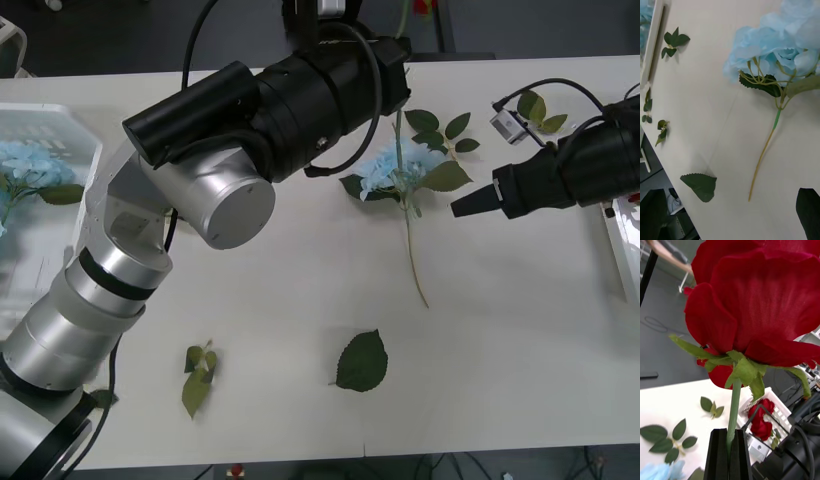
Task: Place the red flowers into the right box and the blue flowers into the left box. If a person shows an open palm, hand one flower to the person first, then continue sorting.
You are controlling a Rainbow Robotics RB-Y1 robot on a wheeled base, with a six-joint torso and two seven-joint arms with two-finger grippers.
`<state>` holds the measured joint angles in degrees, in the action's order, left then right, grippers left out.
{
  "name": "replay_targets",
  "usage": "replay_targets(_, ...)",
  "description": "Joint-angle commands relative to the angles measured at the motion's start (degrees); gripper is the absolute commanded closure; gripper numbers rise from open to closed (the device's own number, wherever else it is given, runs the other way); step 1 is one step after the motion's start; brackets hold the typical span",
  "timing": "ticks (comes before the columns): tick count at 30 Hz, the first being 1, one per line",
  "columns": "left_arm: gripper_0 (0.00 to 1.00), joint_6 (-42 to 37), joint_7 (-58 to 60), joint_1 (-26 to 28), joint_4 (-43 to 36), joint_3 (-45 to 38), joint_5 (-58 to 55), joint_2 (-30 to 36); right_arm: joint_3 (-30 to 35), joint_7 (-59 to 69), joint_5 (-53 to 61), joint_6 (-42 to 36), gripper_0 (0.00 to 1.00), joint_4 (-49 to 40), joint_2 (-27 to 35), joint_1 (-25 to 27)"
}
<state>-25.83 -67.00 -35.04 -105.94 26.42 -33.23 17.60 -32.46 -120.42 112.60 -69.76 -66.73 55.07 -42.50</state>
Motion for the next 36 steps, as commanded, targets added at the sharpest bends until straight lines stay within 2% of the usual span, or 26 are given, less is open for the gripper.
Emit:
replay_targets(1, 1.0, 2.1, 1.2, 1.7, -2.1, -1.5, 4.2, -5.3, 4.0, -7.1, 3.6, -2.9, 0.0, 2.6, 1.3, 0.6)
replay_targets(6, 1.0, 2.1, 1.7, 3.1, -2.0, -1.1, 8.5, -8.5, 7.0, -6.7, 6.9, -6.9, 0.0, 2.7, 0.9, 0.2)
replay_targets(12, 1.0, 2.7, 2.6, 4.3, -2.0, -0.6, 9.1, -9.8, 7.5, -6.6, 16.6, -8.9, 0.0, 2.7, 0.8, -0.7)
replay_targets(20, 1.0, 3.2, 3.7, 4.7, -1.9, -0.6, 9.1, -10.4, 8.4, -8.3, 16.6, -14.1, 0.0, 0.9, 0.2, -0.6)
replay_targets(28, 1.0, 3.2, 4.0, 4.7, -1.9, -0.6, 9.1, -10.4, 8.4, -9.2, 16.0, -14.3, 0.0, -1.2, -4.7, -0.6)
replay_targets(35, 1.0, 3.2, 4.0, 4.7, -1.9, -0.6, 9.1, -10.4, 8.5, -9.1, 13.3, -10.6, 0.0, -2.5, -9.7, -0.8)
replay_targets(36, 1.0, 3.2, 4.0, 4.7, -1.9, -0.6, 9.1, -10.4, 8.5, -9.0, 13.3, -10.1, 0.05, -2.5, -10.0, -0.8)
